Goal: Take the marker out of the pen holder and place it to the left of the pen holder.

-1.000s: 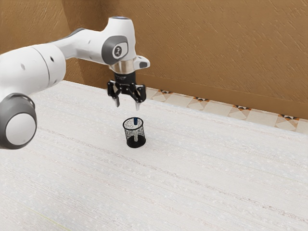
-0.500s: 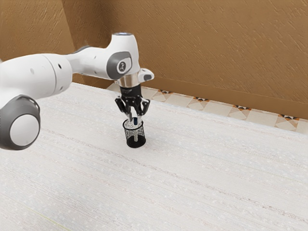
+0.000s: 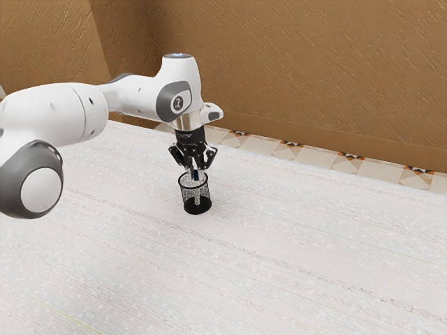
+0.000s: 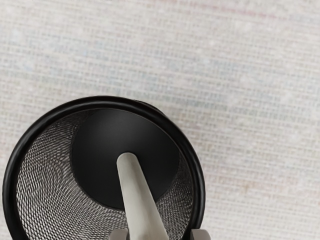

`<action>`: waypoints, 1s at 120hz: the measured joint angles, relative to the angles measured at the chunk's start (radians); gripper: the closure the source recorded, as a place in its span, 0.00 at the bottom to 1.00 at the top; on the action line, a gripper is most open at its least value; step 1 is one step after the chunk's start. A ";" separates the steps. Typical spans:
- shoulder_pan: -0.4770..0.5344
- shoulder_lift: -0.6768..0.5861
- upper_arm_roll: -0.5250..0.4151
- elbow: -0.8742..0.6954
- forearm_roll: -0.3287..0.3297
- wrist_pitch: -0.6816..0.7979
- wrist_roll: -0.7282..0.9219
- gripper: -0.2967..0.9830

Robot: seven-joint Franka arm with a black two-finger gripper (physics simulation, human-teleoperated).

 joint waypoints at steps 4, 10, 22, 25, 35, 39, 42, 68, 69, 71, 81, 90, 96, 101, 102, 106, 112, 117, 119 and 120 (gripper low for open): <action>0.000 0.000 0.000 0.000 0.001 0.002 0.000 0.72; 0.001 0.000 0.000 -0.001 0.002 0.005 0.000 0.74; 0.001 -0.003 0.000 -0.001 0.005 0.008 -0.001 0.78; 0.001 -0.004 0.000 -0.001 0.006 0.009 -0.001 0.78; 0.002 -0.010 0.001 -0.001 0.010 0.007 -0.002 0.79; 0.003 -0.014 0.001 -0.002 0.012 0.006 -0.002 0.80; 0.003 -0.018 0.001 -0.003 0.014 0.005 -0.002 0.80; 0.004 -0.115 -0.001 -0.065 0.036 0.001 -0.006 0.81; 0.004 -0.121 -0.001 -0.069 0.037 0.001 -0.006 0.81; 0.004 -0.132 -0.001 -0.077 0.038 0.001 -0.006 0.81; 0.003 -0.190 -0.004 -0.110 0.041 0.000 -0.008 0.81; 0.002 -0.245 -0.005 -0.142 0.044 0.000 -0.009 0.82; 0.003 -0.288 -0.005 -0.167 0.050 0.000 -0.010 0.82; 0.003 -0.322 -0.004 -0.190 0.056 0.000 -0.011 0.82; 0.003 -0.328 -0.004 -0.195 0.057 0.000 -0.011 0.82; 0.004 -0.351 -0.002 -0.216 0.063 -0.001 -0.012 0.82; 0.005 -0.377 0.005 -0.242 0.073 -0.003 -0.013 0.82; 0.007 -0.387 0.016 -0.257 0.079 -0.011 -0.014 0.82; 0.008 -0.389 0.020 -0.260 0.081 -0.016 -0.014 0.82; 0.008 -0.390 0.021 -0.262 0.082 -0.019 -0.014 0.82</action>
